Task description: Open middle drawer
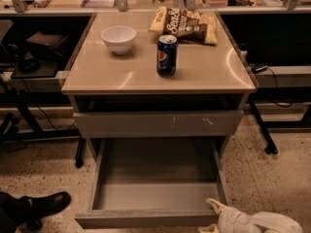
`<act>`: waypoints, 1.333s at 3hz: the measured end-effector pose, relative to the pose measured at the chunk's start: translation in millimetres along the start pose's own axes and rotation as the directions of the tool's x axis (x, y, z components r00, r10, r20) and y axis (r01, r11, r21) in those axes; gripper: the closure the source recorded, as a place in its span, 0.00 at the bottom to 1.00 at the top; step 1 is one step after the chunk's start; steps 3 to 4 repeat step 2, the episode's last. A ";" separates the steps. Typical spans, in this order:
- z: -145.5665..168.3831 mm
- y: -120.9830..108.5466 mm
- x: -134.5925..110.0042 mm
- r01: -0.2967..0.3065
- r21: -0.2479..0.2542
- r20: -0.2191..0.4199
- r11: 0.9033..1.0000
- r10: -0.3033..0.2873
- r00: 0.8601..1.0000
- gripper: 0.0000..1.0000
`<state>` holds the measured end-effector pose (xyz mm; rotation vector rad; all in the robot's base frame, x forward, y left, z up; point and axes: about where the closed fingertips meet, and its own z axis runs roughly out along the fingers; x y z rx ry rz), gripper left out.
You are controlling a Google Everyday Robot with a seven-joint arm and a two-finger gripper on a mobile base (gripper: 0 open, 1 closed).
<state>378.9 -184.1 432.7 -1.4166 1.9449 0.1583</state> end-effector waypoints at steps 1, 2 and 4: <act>0.0 0.0 0.0 0.000 0.000 0.000 1.000 0.000 1.000 0.00; 0.0 0.0 0.0 0.000 0.000 0.000 1.000 0.000 1.000 0.00; 0.0 0.0 0.0 0.000 0.000 0.000 1.000 0.000 1.000 0.00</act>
Offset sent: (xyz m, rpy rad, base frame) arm 0.0000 0.0000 0.0000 0.0000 0.0000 0.0000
